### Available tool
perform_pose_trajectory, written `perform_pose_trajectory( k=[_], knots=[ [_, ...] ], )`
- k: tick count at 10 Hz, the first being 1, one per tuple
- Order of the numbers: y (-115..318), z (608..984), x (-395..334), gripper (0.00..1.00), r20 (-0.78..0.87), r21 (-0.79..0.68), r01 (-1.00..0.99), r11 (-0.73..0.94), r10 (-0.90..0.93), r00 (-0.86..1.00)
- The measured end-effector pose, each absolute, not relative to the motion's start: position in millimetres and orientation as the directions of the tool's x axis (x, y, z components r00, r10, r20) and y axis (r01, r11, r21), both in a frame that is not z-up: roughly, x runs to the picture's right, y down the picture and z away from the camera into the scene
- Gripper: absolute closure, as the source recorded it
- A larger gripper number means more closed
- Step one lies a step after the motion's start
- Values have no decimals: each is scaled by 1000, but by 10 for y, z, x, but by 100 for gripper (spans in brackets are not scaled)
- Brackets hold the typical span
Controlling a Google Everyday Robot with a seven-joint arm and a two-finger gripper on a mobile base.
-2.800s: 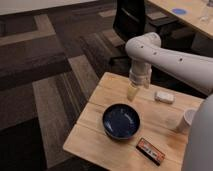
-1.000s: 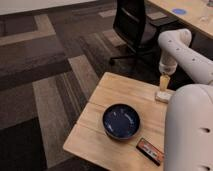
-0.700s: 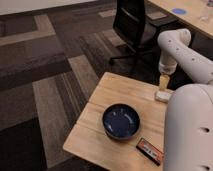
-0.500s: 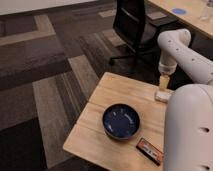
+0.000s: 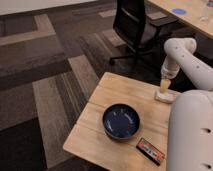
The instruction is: Place the white sponge in the ceramic cup
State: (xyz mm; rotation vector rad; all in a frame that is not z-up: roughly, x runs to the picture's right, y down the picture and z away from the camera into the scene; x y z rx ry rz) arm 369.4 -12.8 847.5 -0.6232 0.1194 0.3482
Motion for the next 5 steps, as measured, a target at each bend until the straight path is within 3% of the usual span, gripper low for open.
perform_pose_trajectory(
  k=[5],
  knots=[
    [144, 8754, 3925, 35, -168, -552, -351, 757, 311, 935]
  ],
)
